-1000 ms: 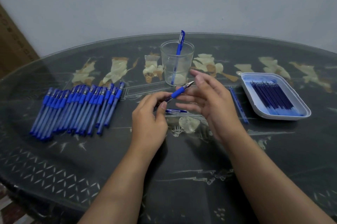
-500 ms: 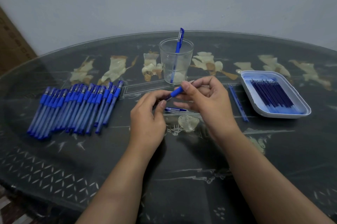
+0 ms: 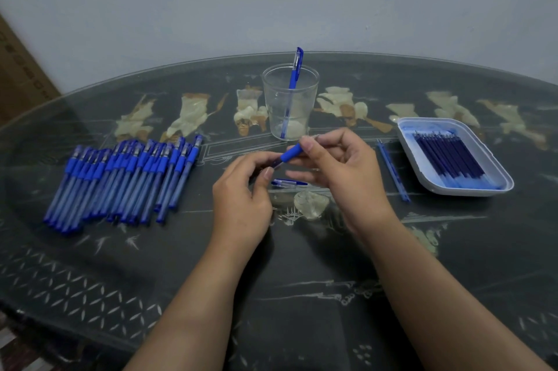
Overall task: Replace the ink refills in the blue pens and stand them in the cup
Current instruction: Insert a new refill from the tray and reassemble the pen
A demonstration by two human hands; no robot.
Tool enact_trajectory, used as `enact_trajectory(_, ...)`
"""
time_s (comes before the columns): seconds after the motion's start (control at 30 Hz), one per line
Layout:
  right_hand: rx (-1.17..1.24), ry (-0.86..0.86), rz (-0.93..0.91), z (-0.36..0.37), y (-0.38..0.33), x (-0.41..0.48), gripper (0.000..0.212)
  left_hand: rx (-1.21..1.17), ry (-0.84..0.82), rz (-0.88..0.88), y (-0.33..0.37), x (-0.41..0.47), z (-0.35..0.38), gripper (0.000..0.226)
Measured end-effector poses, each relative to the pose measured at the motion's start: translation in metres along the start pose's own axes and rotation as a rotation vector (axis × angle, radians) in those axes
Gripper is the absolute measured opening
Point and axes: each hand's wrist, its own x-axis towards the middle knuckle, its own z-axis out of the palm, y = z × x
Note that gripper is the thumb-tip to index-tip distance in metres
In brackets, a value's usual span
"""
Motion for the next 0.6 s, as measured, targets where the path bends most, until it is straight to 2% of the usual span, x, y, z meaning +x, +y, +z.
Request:
enact_trajectory(0.1, 0.04, 0.005, 0.018, 0.0, -0.001, 0.0, 0.018, 0.017, -0.012, 0.0, 0.0, 0.0, 0.0, 0.035)
enact_trajectory(0.2, 0.01, -0.041, -0.006, -0.001, 0.0, 0.001, 0.012, 0.014, 0.001, -0.019, 0.0, 0.001, -0.001, 0.035)
enact_trajectory(0.3, -0.038, -0.005, -0.005, -0.002, 0.002, 0.002, 0.007, 0.026, -0.005, -0.033, -0.001, 0.0, -0.001, 0.035)
enact_trajectory(0.43, -0.015, 0.023, 0.001, -0.003, 0.009, 0.004, 0.011, 0.019, -0.019, -0.052, -0.001, 0.001, -0.001, 0.033)
enact_trajectory(0.5, -0.192, 0.072, -0.036, -0.004, 0.019, 0.007, 0.019, -0.007, 0.011, -0.088, -0.002, 0.001, -0.001, 0.034)
enact_trajectory(0.6, -0.839, -0.033, -0.18, -0.009, 0.039, 0.009, 0.038, -0.069, 0.081, -0.141, -0.003, 0.003, -0.002, 0.033)
